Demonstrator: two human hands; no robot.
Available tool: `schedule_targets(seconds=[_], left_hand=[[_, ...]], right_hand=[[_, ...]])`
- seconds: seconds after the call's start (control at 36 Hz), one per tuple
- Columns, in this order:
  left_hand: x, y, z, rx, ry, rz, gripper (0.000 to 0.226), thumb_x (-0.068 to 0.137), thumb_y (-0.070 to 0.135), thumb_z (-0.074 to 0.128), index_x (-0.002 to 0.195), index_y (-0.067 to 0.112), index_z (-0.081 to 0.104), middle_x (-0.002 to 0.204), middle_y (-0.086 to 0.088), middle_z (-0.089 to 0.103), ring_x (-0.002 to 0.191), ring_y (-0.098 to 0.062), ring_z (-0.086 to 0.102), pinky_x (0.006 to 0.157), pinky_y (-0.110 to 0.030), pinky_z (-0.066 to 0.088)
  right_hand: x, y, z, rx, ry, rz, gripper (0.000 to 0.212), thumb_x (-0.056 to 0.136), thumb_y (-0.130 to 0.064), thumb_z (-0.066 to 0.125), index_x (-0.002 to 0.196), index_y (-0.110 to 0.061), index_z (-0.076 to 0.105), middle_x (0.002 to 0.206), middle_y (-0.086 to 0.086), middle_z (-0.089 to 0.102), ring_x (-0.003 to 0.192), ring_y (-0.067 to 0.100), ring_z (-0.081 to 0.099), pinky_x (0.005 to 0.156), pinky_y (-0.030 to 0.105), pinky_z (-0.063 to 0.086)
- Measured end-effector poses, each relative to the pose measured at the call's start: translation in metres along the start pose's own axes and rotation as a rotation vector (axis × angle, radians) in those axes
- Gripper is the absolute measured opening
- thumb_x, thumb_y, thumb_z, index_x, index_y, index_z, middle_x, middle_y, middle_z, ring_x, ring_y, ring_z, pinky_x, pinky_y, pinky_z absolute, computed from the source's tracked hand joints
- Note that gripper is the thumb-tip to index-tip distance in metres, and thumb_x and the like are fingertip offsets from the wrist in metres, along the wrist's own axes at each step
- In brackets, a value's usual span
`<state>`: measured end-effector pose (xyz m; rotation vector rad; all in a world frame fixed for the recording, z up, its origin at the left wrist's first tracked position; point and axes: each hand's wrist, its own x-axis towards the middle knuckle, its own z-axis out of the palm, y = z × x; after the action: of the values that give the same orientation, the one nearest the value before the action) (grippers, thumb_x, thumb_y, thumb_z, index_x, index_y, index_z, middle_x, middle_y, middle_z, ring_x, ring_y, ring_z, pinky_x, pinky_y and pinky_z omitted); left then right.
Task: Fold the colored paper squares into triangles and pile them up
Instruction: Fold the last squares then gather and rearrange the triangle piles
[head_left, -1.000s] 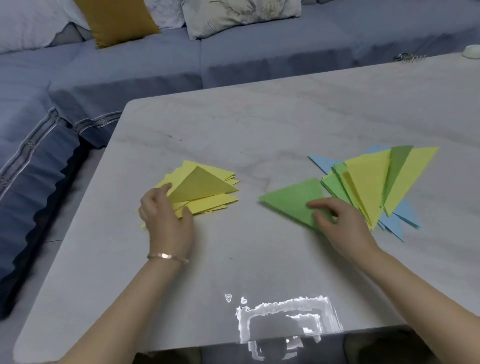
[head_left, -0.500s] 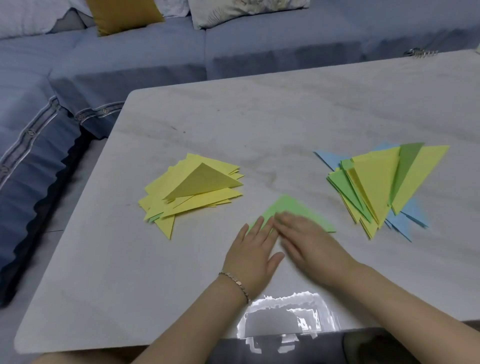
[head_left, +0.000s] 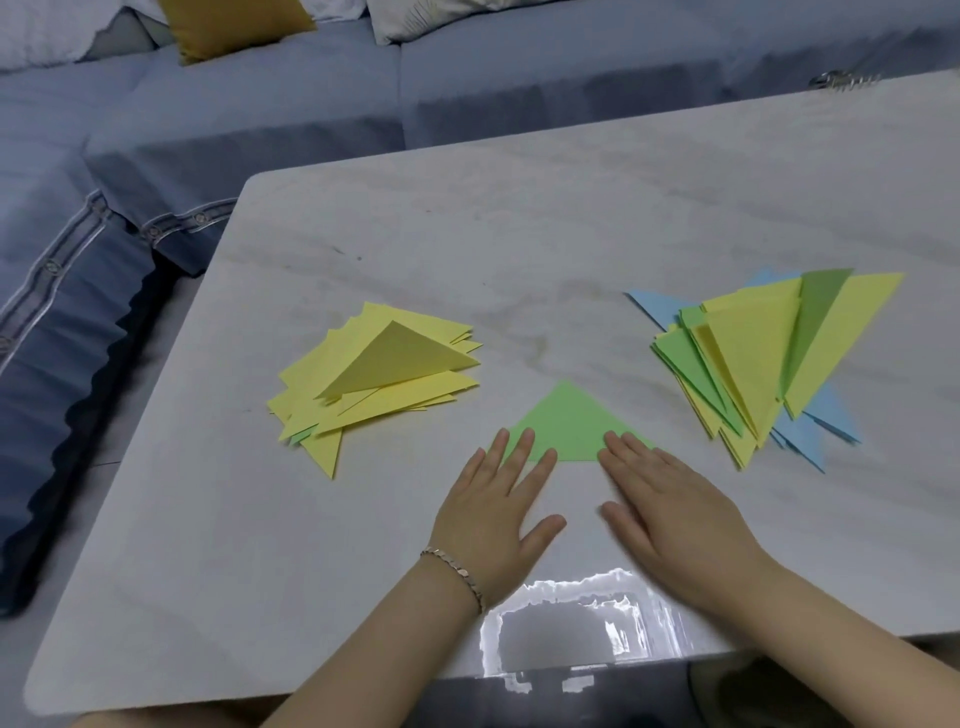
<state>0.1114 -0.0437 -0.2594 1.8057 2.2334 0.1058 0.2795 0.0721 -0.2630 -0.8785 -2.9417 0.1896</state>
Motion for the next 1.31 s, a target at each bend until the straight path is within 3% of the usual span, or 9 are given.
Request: schedule_targets(seconds=[0.08, 0.22, 0.39, 0.56, 0.67, 0.81, 0.97, 1.06, 1.31], left_hand=[[-0.002, 0.003, -0.003, -0.026, -0.032, -0.02, 0.084, 0.068, 0.066, -0.016, 0.145, 0.033, -0.007, 0.143, 0.013, -0.026, 0.133, -0.012, -0.031, 0.109, -0.026, -0.018], [-0.002, 0.02, -0.008, -0.001, -0.035, -0.093, 0.091, 0.063, 0.064, -0.02, 0.146, 0.028, -0.01, 0.145, 0.009, -0.026, 0.13, -0.015, -0.032, 0.106, -0.031, -0.021], [0.015, 0.052, -0.001, -0.04, -0.067, 0.014, 0.094, 0.066, 0.064, -0.016, 0.147, 0.019, -0.003, 0.155, 0.006, -0.009, 0.142, -0.016, -0.014, 0.104, -0.035, -0.024], [0.017, 0.044, 0.002, 0.038, -0.034, 0.013, 0.086, 0.083, 0.061, -0.014, 0.145, 0.017, 0.026, 0.153, 0.004, 0.018, 0.142, -0.02, 0.014, 0.109, -0.049, 0.0], [0.004, 0.023, 0.0, 0.019, -0.085, -0.015, 0.09, 0.066, 0.064, -0.018, 0.147, 0.025, -0.007, 0.142, 0.015, -0.026, 0.133, -0.008, -0.027, 0.11, -0.034, -0.018], [-0.01, 0.006, -0.007, 0.048, -0.074, -0.131, 0.089, 0.07, 0.072, -0.017, 0.146, 0.025, -0.013, 0.143, 0.015, -0.028, 0.13, -0.001, -0.028, 0.111, -0.031, -0.015], [-0.008, 0.005, -0.026, 0.028, -0.03, -0.339, 0.061, 0.094, 0.052, 0.028, 0.144, 0.018, 0.025, 0.155, 0.003, 0.017, 0.141, -0.009, 0.014, 0.114, -0.031, 0.008], [0.014, 0.009, -0.037, -0.103, 0.107, -0.463, 0.049, 0.088, 0.047, 0.048, 0.128, 0.019, 0.043, 0.125, -0.001, 0.052, 0.118, -0.021, 0.044, 0.094, -0.031, 0.032], [0.049, 0.013, -0.045, -0.397, 0.037, -0.614, 0.039, 0.077, 0.023, 0.064, 0.113, 0.02, 0.05, 0.107, -0.003, 0.06, 0.112, -0.025, 0.046, 0.085, -0.031, 0.044]], right_hand=[[-0.009, 0.021, -0.004, -0.007, 0.035, 0.043, 0.067, 0.098, -0.047, 0.013, 0.124, -0.005, 0.058, 0.132, 0.009, 0.054, 0.121, 0.023, 0.052, 0.103, 0.027, 0.021], [-0.015, 0.031, -0.005, -0.02, 0.056, 0.078, 0.07, 0.098, -0.048, 0.011, 0.122, -0.004, 0.059, 0.131, 0.008, 0.055, 0.123, 0.025, 0.05, 0.104, 0.036, 0.025], [-0.017, 0.029, -0.003, -0.047, 0.015, 0.097, 0.072, 0.097, -0.051, 0.011, 0.126, -0.003, 0.056, 0.135, 0.009, 0.051, 0.125, 0.023, 0.047, 0.109, 0.029, 0.011], [-0.017, 0.029, -0.002, -0.045, 0.024, 0.101, 0.073, 0.097, -0.051, 0.01, 0.125, -0.003, 0.057, 0.134, 0.009, 0.053, 0.124, 0.022, 0.048, 0.108, 0.032, 0.016], [-0.016, 0.027, -0.003, -0.046, 0.026, 0.102, 0.074, 0.097, -0.051, 0.009, 0.124, -0.003, 0.058, 0.132, 0.009, 0.054, 0.123, 0.024, 0.05, 0.104, 0.036, 0.023], [-0.015, 0.026, -0.006, -0.037, 0.036, 0.103, 0.075, 0.097, -0.051, 0.008, 0.121, -0.003, 0.06, 0.131, 0.009, 0.055, 0.121, 0.026, 0.052, 0.102, 0.036, 0.024], [-0.012, 0.025, -0.005, 0.01, 0.069, 0.116, 0.068, 0.096, -0.05, 0.018, 0.113, -0.002, 0.064, 0.124, 0.01, 0.061, 0.115, 0.028, 0.057, 0.1, 0.035, 0.024], [-0.009, 0.023, -0.004, 0.021, 0.123, 0.124, 0.058, 0.085, -0.044, 0.035, 0.109, -0.003, 0.067, 0.119, 0.011, 0.064, 0.111, 0.029, 0.06, 0.099, 0.034, 0.029], [-0.004, 0.016, 0.0, 0.056, 0.266, 0.137, 0.048, 0.08, -0.035, 0.042, 0.097, 0.0, 0.07, 0.107, 0.014, 0.068, 0.101, 0.033, 0.064, 0.083, 0.049, 0.05]])
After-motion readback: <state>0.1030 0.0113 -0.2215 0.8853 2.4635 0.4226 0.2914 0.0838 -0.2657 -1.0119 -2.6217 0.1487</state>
